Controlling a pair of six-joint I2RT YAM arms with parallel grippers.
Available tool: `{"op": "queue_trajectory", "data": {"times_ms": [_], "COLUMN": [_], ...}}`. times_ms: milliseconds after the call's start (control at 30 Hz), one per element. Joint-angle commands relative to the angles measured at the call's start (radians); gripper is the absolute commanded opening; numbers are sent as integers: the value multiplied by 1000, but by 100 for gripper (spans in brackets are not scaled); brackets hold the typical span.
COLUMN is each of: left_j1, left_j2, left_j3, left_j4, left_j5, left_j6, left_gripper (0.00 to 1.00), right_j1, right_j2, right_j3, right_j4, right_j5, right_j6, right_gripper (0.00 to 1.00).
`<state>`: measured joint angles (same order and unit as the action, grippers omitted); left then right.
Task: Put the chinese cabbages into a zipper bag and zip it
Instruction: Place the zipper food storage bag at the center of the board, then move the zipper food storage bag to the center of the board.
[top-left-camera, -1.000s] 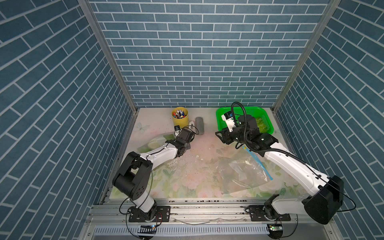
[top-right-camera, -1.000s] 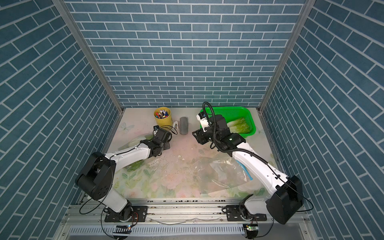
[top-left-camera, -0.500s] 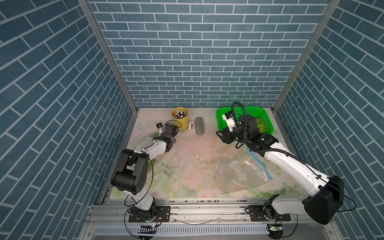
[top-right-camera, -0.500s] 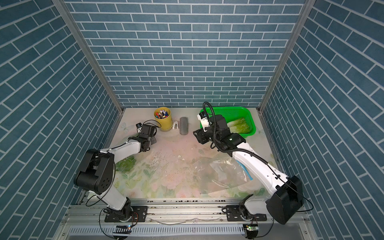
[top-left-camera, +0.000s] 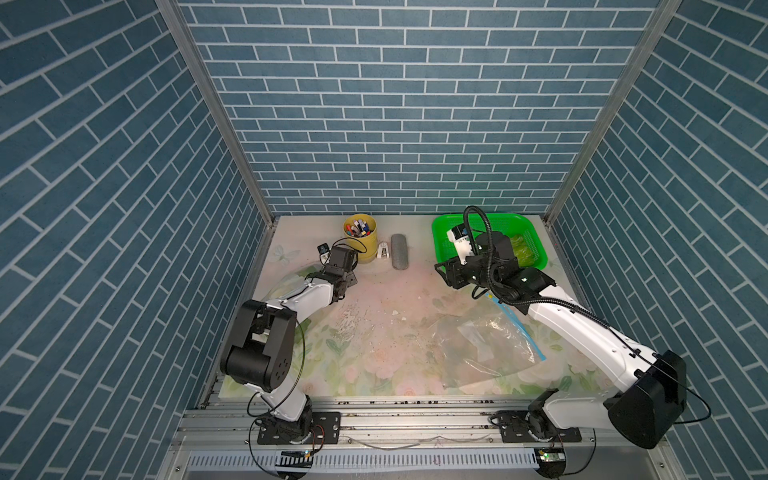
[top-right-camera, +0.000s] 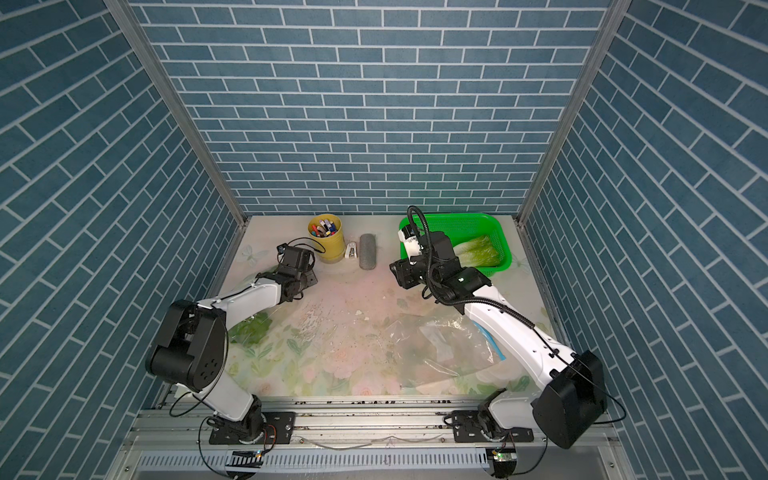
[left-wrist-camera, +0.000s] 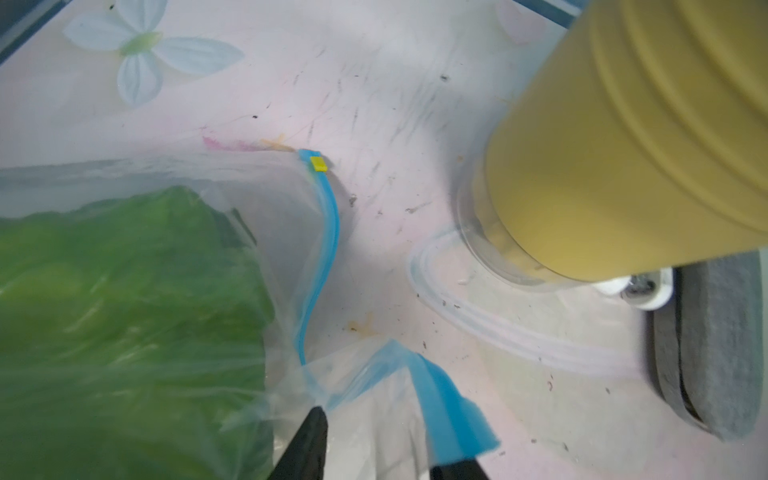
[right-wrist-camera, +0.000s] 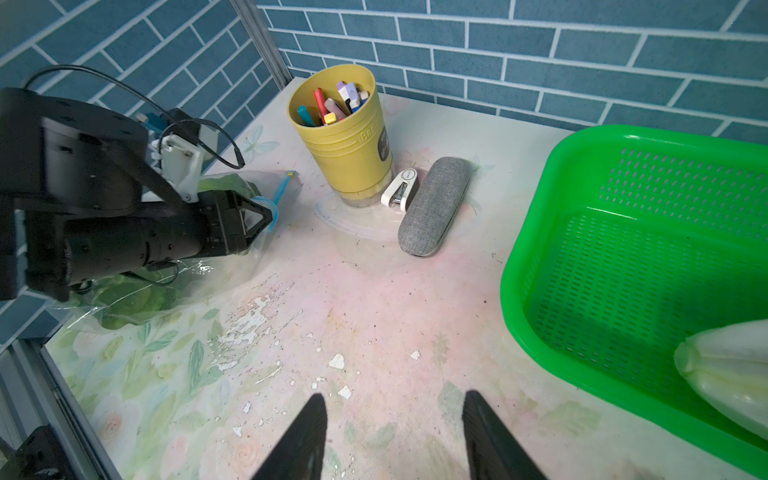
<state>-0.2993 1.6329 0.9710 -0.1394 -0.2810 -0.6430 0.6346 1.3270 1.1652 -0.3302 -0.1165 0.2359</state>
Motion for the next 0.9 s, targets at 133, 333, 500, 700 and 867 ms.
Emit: {"op": "queue_trajectory", "data": {"times_ms": [133,333,500,700,867], "left_j1": [-85,-266,-442,-616,-722], "left_j2": [-145,-252,-264,-216,-176], "left_j3": [12,51,78,106,128], "left_j4": [-136,-273,-344,-356,-376], "left_j5": [-13,-62,-68,17,74], "left_j6": [2,-7,-77,-130,-166], "left_gripper": [62,73,75,80,87], "right_j1": [-14,-39,-75,-104,-136], "right_j2": [-77,-122,-180,-306,-380], "right_j3": [-80,-118,-175,-279,-335], "right_j4": [-20,-78,-117,-163,-197], "right_j5": [91,138,168,240,259], "right_j6": [117,192,262,307,325], "right_gripper": [56,64,71,83,90]}}
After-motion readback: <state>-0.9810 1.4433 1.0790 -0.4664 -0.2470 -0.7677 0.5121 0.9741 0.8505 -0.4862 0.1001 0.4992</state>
